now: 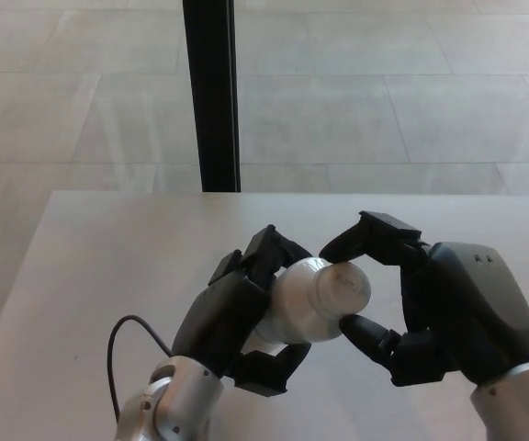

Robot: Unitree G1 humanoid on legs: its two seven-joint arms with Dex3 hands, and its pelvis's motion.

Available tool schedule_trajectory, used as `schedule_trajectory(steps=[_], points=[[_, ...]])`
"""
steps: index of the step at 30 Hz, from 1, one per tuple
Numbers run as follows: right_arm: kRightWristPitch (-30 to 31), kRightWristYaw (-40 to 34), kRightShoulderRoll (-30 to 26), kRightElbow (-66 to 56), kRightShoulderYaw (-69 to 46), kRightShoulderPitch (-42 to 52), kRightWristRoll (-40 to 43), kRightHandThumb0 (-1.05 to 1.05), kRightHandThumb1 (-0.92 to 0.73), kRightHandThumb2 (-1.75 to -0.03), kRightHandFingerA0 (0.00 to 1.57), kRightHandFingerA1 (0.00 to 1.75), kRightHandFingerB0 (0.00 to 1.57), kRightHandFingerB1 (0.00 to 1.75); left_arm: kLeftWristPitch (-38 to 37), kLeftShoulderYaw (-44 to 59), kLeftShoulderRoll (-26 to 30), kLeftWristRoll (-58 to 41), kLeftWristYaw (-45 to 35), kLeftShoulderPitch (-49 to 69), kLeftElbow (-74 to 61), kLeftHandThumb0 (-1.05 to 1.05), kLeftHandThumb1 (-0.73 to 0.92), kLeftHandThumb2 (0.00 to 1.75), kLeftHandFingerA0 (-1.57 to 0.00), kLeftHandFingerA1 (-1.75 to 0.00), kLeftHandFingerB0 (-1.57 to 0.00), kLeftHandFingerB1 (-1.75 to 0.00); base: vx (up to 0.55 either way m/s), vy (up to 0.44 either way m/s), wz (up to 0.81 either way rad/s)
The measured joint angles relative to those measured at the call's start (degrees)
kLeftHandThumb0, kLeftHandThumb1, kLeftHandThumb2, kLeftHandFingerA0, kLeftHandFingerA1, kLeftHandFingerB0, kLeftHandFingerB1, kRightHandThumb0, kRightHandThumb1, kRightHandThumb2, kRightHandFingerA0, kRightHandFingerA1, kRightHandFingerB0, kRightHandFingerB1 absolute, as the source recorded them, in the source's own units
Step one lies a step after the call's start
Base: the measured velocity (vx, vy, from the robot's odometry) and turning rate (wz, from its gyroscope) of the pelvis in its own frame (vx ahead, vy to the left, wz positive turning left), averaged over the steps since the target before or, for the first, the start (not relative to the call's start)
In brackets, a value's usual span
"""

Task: The robot uses its left hand to to lift the bottle kept on the middle of the desk and tilts it towards its right hand. It then uses its right hand to rotate its cap to open it and places the bottle and cap back on the desk

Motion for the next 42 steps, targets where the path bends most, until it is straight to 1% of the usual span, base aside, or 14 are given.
schedule_trajectory(steps=[9,10,13,17,19,20,23,25,27,29,30,35,36,42], points=[[-5.9,-2.3,-1.1,3.1,-1.4,-0.6,2.4,-0.3,-0.44,-1.29,1.06,1.75,0.82,1.39,-0.5,0.1,-0.3,-0.2,0.2,0.0,0.0,0.09,0.47,1.35,-0.92,-1.75,-0.83,-1.65,0.0,0.0,0.0],[-6.6,-2.4,-1.4,3.3,-1.6,-0.6,2.6,-0.38,-0.5,-1.22,1.27,1.4,0.9,1.13,-0.6,0.1,-0.3,-0.3,0.2,0.0,0.0,0.12,0.51,1.27,-0.93,-1.75,-0.85,-1.58,0.0,0.0,0.0],[-8.5,-2.8,-2.8,3.8,-1.8,-0.9,3.1,-0.32,-0.5,-1.18,1.05,1.75,0.79,1.36,-1.0,0.1,-0.3,-0.3,0.2,0.0,0.0,0.15,0.49,1.09,-0.9,-1.75,-0.81,-1.67,0.0,0.0,0.0],[-10.7,-2.8,-4.9,4.2,-1.8,-1.3,3.6,-0.34,-0.52,-1.11,1.02,1.75,0.78,1.37,-1.4,0.1,-0.2,-0.2,0.3,0.0,0.0,-0.05,0.64,1.05,-1.13,-1.4,-1.0,-1.26,0.0,0.0,0.0],[-12.4,-2.8,-6.8,4.2,-1.7,-1.6,3.8,-0.35,-0.55,-1.01,1.02,1.75,0.78,1.46,-1.6,-0.1,-0.2,-0.2,0.2,0.0,0.1,-0.02,0.75,0.79,-0.84,-1.51,-0.83,-1.2,0.0,0.0,0.0],[-12.8,-2.8,-7.3,4.3,-1.7,-1.8,3.8,-0.42,-0.49,-1.09,1.24,1.39,0.94,1.2,-1.7,-0.1,-0.2,-0.1,0.2,0.0,0.1,-0.09,0.72,0.73,-0.83,-1.28,-0.79,-0.93,0.0,0.0,0.0],[-14.4,-2.8,-9.0,4.8,-1.6,-2.4,3.8,-0.3,-0.54,-1.01,1.02,1.75,0.76,1.44,-1.7,-0.2,-0.2,0.0,0.2,0.0,0.1,-0.05,0.68,0.74,-0.88,-1.15,-0.79,-0.87,0.0,0.0,0.0],[-16.1,-2.8,-10.5,5.4,-1.5,-3.1,3.8,-0.4,-0.52,-1.1,1.25,1.39,0.9,1.17,-1.7,-0.3,-0.1,0.1,0.3,0.0,0.2,-0.03,0.72,0.71,-0.88,-1.51,-0.81,-1.21,0.0,0.0,0.0],[-17.5,-2.8,-11.9,5.8,-1.5,-3.7,3.8,-0.31,-0.54,-0.99,1.01,1.75,0.77,1.35,-1.7,-0.3,-0.1,0.1,0.2,0.0,0.2,0.0,0.74,0.69,-0.87,-1.66,-0.8,-1.39,0.0,0.0,0.0],[-18.9,-2.8,-13.2,6.3,-1.4,-4.4,3.8,-0.41,-0.54,-1.09,1.25,1.37,0.87,1.1,-1.7,-0.3,-0.1,0.1,0.2,0.0,0.2,-0.05,0.73,0.73,-0.86,-1.67,-0.86,-1.3,0.0,0.0,0.0],[-19.4,-2.8,-13.7,6.5,-1.4,-4.7,3.8,-0.33,-0.6,-0.99,1.05,1.75,0.82,1.2,-1.7,-0.4,-0.1,0.2,0.2,0.0,0.2,-0.05,0.73,0.72,-0.83,-1.69,-0.83,-1.32,0.0,0.0,0.0],[-22.7,-2.6,-17.8,7.6,-0.9,-7.7,3.8,-0.32,-0.56,-1.06,1.07,1.75,0.82,1.21,-1.7,-0.5,-0.1,0.2,0.2,0.0,0.2,-0.16,0.76,0.71,-0.8,-1.74,-0.81,-1.39,0.0,0.0,0.0],[-23.2,-2.6,-18.5,7.7,-0.8,-8.2,3.7,-0.38,-0.5,-1.14,1.28,1.38,0.9,1.07,-1.7,-0.5,-0.1,0.2,0.2,0.0,0.2,-0.16,0.76,0.74,-0.83,-1.73,-0.84,-1.4,0.0,0.0,0.0],[-27.8,-2.8,-21.2,9.0,0.4,-12.3,3.5,-0.32,-0.49,-1.03,1.11,1.75,0.89,0.95,-1.6,-0.2,-0.1,0.2,0.2,0.0,1.1,-0.28,0.84,0.69,-0.88,-1.57,-0.84,-1.08,0.0,0.0,0.0]])
